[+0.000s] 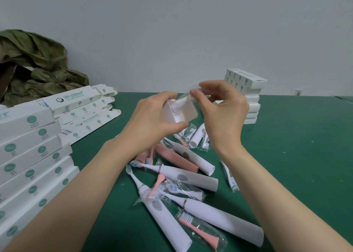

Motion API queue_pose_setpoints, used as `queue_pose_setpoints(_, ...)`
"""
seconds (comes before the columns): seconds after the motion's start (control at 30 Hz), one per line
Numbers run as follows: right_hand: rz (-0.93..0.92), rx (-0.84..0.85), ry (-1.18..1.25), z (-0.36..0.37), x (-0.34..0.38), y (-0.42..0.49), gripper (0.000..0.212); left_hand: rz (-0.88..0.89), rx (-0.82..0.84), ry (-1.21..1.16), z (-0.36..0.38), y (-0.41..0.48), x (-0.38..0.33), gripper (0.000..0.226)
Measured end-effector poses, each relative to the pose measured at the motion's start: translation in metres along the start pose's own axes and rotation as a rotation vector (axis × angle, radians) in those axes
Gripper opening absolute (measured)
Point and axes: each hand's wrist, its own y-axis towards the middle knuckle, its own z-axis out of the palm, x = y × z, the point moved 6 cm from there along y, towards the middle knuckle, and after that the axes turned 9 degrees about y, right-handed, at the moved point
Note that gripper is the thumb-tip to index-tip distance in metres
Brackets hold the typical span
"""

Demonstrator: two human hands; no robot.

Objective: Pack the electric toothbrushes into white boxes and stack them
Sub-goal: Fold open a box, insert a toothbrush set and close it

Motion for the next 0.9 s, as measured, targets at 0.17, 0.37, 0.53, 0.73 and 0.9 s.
queue_pose_setpoints(0.17,-0.035,-0.065,0.069,0.002,0.003,-0.004,0.013,0.004,0.004,-0.026,-0.001,-0.002,-0.005,0.065)
queue_pose_setpoints(0.37,-0.103,0.086,-0.061,0.016,-0.003,-0.025,0.007,-0.016,-0.013,-0.041,-0.002,-0.002,-0.005,0.059)
queue_pose_setpoints(0.53,-0.166,0.243,-0.206,0.023,-0.002,-0.019,0.018,-0.046,-0.032,-0.093,-0.003,-0.002,-0.002,0.060)
queue_pose_setpoints(0.73,-0.182,0.303,-0.245,0.024,-0.002,-0.016,0.010,-0.031,-0.060,-0.052,-0.003,-0.001,-0.002,0.060)
queue_pose_setpoints(0.9,-0.111,0.490,-0.307,0.034,-0.012,-0.018,0.028,-0.022,-0.030,-0.018,0.000,-0.004,-0.002,0.061)
